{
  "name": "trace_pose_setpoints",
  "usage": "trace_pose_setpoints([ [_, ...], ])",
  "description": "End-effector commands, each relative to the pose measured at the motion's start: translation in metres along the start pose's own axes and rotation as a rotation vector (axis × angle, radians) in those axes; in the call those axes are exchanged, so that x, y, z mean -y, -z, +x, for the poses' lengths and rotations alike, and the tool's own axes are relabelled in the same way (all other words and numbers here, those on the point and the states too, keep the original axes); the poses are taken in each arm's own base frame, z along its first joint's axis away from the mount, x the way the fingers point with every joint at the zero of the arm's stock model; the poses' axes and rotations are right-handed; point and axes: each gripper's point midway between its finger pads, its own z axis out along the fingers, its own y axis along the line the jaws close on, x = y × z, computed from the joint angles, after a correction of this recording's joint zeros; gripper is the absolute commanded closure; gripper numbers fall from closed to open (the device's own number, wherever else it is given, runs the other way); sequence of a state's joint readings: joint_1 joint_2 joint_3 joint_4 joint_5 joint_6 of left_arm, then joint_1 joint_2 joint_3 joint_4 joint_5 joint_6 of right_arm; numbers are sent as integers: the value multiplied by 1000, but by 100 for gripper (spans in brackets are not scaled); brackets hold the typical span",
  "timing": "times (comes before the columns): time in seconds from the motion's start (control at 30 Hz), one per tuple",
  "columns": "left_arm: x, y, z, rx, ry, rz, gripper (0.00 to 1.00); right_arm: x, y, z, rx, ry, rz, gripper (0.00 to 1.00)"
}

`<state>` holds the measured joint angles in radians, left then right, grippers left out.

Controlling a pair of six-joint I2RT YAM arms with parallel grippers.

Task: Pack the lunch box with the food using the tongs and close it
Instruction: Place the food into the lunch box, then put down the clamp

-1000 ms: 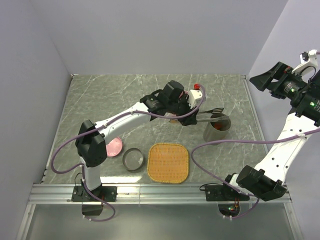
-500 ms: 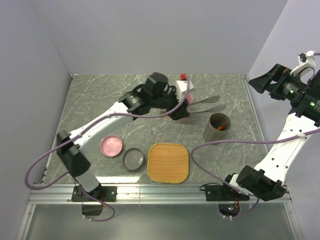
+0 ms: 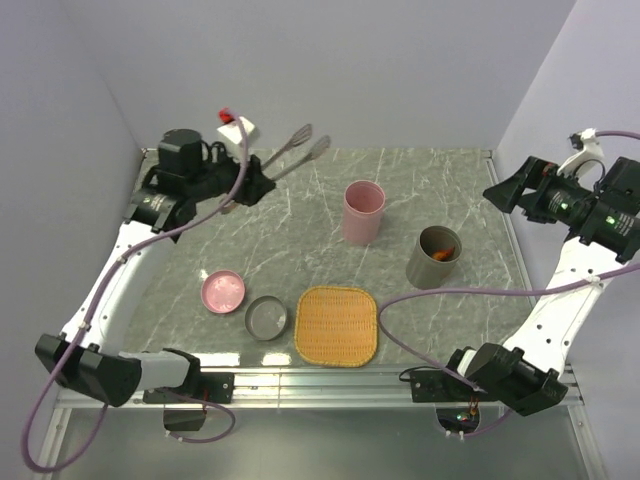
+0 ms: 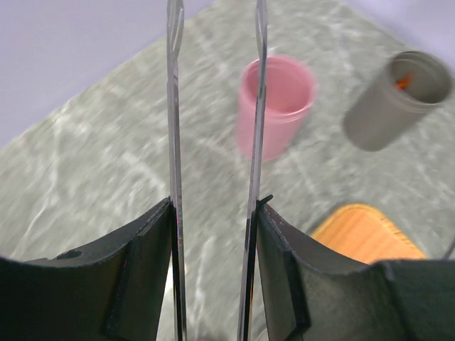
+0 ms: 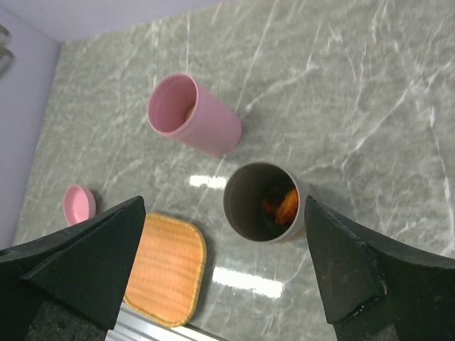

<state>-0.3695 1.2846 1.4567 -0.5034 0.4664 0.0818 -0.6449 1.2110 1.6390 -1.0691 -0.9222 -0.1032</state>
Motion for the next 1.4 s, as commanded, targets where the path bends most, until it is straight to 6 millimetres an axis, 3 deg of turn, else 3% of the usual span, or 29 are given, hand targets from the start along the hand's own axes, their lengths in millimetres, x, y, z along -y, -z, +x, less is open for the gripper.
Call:
trace_pose_setpoints([
  [0.0,-21,26,12,-16,41,-53,47,-5,5,14,-16,78,15,0],
  [0.13,-48,47,43,-66,72,-117,47,-5,6,26,-50,105,40,0],
  [0.2,-65,54,69,-123,120,-170,46,-6,7,30,-61,118,40,0],
  [0.4,-124,55,124,-248,168,-350,47,-5,6,37,-83,133,49,0],
  [0.43,-137,49,139,-297,178,-377,47,-6,6,39,-86,137,47,0],
  [0.6,-172,16,174,-361,208,-407,47,-4,6,49,-106,151,63,0],
  [0.83,-213,-34,200,-432,258,-459,46,-12,-4,49,-125,188,53,0],
  [1.03,-219,-71,221,-495,257,-451,45,-27,-23,47,-137,233,25,0],
  [1.23,-210,-87,239,-557,271,-429,43,-41,-33,51,-164,244,-33,0],
  [1.27,-207,-88,240,-560,275,-418,36,-42,-33,52,-167,252,-37,0],
  [1.37,-199,-91,247,-585,292,-400,34,-43,-34,55,-181,280,-44,0],
])
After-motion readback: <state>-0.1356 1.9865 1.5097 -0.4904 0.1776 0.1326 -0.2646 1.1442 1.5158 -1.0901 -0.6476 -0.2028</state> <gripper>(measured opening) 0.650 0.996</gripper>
